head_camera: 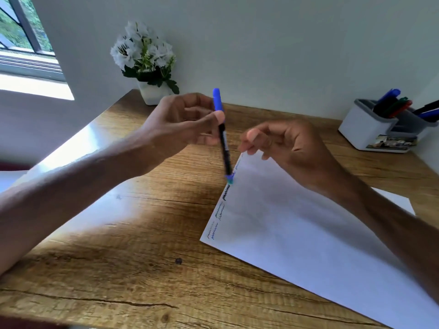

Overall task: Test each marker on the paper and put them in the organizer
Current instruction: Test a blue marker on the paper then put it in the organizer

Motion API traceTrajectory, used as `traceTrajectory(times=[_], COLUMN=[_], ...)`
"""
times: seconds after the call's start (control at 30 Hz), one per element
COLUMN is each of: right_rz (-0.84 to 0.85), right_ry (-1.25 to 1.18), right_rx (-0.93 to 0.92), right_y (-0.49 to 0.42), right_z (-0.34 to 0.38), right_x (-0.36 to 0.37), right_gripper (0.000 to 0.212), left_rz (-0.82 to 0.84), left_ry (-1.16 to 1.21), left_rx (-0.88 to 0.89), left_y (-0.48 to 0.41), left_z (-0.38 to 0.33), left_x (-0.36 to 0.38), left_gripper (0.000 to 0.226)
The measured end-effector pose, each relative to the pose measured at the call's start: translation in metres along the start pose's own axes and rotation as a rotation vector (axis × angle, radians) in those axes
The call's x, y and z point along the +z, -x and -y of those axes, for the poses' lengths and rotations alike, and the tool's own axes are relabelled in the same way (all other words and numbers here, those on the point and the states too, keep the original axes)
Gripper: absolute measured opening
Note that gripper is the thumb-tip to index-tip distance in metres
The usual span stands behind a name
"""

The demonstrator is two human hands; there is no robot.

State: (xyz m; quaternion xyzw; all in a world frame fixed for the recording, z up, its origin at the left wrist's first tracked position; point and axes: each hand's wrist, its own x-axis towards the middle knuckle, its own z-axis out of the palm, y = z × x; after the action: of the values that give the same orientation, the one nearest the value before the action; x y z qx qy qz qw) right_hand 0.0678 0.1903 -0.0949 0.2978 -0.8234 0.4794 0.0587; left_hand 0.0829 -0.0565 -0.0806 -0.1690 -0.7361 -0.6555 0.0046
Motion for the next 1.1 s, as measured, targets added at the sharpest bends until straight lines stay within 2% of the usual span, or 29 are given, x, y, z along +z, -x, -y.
traceTrajectory(times=[0.07,0.17,0.23,0.37,0.57,0.73,0.87,1.0,1.03,1.1], right_rz=[0.072,0.13,0.143,0.2,0.179,0.129,0.065,0.043,0.028,0.02], right_ry=[-0.088,-0.082,0.0,0.365,0.531,0.592,0.6,0.659,0.603,0.33], right_rx=[0.018,-0.026,-0.034,-0.057,-0.288,-0.354,-0.265,-0.077,-0.01,0.097], right_y=[0.002,0.003,0.002,0.002,0.006,0.005,0.007,0.006,0.005,0.003], right_z=[0.007,0.009,0.008,0.004,0.009,0.009,0.009,0.005,0.0,-0.005], right_x=[0.006,0.008,0.001,-0.021,-0.005,-0.002,-0.004,-0.004,-0.005,-0.008], right_gripper=[0.03,0.019,0.017,0.015,0.017,0.024,0.028,0.038,0.033,0.017], left_rz=[0.015,0.039,0.012,-0.055,0.023,0.066,0.077,0.089,0.094,0.087], left_ry=[0.081,0.047,-0.101,-0.59,-0.704,-0.841,-0.938,-1.072,-1.072,-1.03], left_rx=[0.052,0.093,0.148,0.331,0.444,0.604,0.625,0.476,0.45,0.429], left_y=[0.003,0.004,0.004,0.004,0.011,0.011,0.007,0.007,0.008,0.008], left_z=[-0.002,0.002,0.005,0.015,0.022,0.022,0.02,0.032,0.035,0.037], left_x=[0.007,0.011,0.011,0.008,0.024,0.023,0.015,0.014,0.013,0.008], left_gripper=[0.034,0.027,0.025,0.018,0.021,0.03,0.031,0.038,0.036,0.038])
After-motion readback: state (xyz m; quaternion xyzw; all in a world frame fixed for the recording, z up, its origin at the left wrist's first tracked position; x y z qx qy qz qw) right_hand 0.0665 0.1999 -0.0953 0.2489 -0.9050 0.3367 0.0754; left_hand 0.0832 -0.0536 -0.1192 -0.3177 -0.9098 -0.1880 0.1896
